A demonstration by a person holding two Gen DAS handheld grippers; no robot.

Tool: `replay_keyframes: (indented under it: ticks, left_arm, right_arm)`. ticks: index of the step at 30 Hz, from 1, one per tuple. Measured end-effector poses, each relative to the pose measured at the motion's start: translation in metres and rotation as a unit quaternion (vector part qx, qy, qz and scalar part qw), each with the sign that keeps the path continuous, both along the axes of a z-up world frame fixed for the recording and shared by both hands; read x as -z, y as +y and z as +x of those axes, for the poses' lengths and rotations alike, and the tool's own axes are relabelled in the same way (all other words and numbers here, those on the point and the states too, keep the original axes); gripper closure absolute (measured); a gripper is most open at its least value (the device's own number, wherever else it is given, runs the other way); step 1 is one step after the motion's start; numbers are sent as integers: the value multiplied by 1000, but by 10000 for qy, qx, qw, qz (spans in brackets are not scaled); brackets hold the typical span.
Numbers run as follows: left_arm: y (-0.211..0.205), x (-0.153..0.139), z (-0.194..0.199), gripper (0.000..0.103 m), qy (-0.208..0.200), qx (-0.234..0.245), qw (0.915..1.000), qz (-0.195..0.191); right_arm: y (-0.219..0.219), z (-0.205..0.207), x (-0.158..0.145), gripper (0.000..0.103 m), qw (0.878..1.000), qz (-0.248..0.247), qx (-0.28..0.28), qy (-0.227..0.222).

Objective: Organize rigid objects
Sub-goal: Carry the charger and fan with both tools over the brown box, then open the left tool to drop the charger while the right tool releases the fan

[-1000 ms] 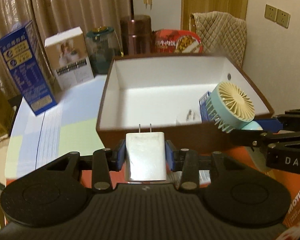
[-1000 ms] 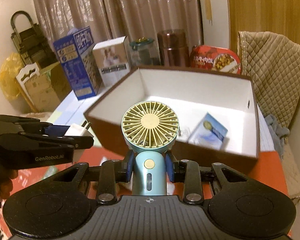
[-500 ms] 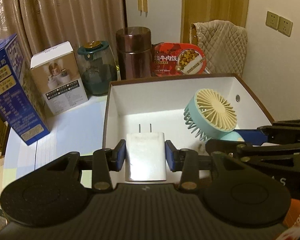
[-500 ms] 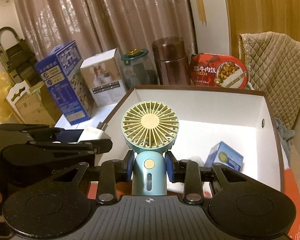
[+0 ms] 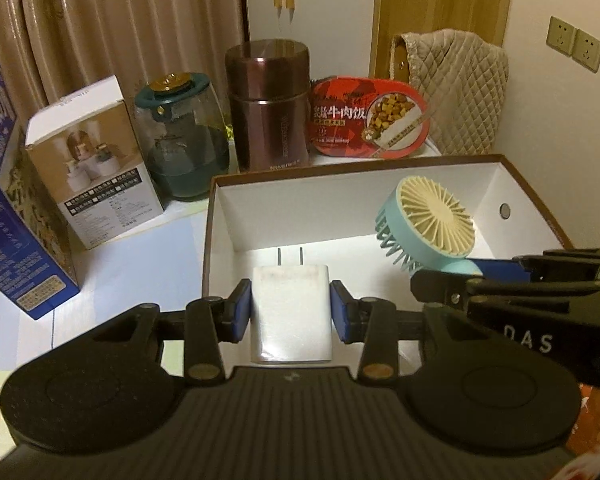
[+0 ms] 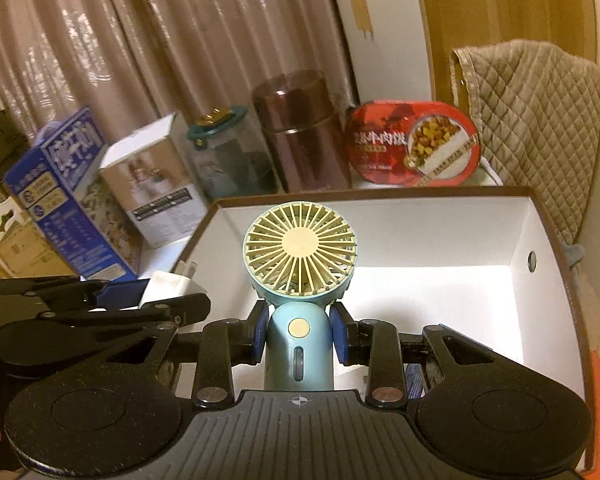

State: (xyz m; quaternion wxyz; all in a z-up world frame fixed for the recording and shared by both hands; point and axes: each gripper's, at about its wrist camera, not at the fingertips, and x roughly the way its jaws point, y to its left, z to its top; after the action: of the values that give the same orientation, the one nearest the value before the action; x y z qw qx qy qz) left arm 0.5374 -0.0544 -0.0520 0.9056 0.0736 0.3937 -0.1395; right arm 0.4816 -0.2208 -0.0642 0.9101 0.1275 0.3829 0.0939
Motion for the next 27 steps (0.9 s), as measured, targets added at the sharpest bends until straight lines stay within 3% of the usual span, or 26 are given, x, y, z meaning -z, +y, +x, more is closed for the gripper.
replay_keyframes:
  ticks: [16, 27]
  left_arm:
    - [0, 44, 26, 67, 526, 63, 9986, 48]
    - [-6, 48, 31, 67, 491, 146, 9986, 91]
  right_arm:
    - [-4, 29, 52, 73, 9966, 180, 113, 798]
    - [-7, 36, 60, 73, 9963, 144, 142, 836]
